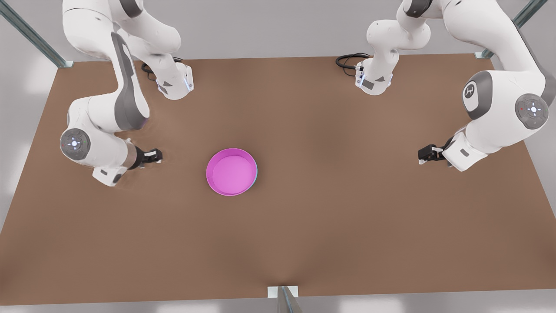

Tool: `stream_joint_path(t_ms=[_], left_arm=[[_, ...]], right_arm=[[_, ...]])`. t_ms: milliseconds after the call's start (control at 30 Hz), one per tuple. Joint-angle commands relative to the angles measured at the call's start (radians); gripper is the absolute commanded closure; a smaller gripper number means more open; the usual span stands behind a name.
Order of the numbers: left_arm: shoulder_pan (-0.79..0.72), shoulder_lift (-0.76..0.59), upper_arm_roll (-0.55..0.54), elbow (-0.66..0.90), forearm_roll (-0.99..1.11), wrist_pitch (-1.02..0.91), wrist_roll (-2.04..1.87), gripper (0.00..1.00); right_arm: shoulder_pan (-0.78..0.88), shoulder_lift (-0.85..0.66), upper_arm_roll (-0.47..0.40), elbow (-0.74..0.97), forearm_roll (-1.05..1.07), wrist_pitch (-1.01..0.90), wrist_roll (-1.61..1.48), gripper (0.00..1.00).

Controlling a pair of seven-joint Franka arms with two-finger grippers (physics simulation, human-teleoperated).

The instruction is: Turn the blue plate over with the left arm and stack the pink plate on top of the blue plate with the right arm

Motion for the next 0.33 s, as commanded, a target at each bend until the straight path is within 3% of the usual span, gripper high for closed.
stream_joint_path(t_ms=[0,67,233,300], left_arm=[[0.0,0.0,0.0,0.0,0.0,0.0,0.0,0.0],[0.0,0.0,0.0,0.0,0.0,-0.002,-0.001,0.0],[0.0,-0.002,0.0,0.0,0.001,-0.003,-0.001,0.0],[0.0,-0.003,0.0,0.0,0.001,-0.005,-0.001,0.0]], right_arm=[[-0.005,-0.007,-0.006,0.007,-0.006,-0.007,0.019,0.13],[-0.009,-0.03,-0.065,0.074,-0.005,-0.016,0.085,0.09],[-0.009,0.001,-0.072,0.124,-0.005,-0.036,0.088,0.07],[-0.011,0.004,-0.073,0.128,-0.012,-0.034,0.09,0.0]])
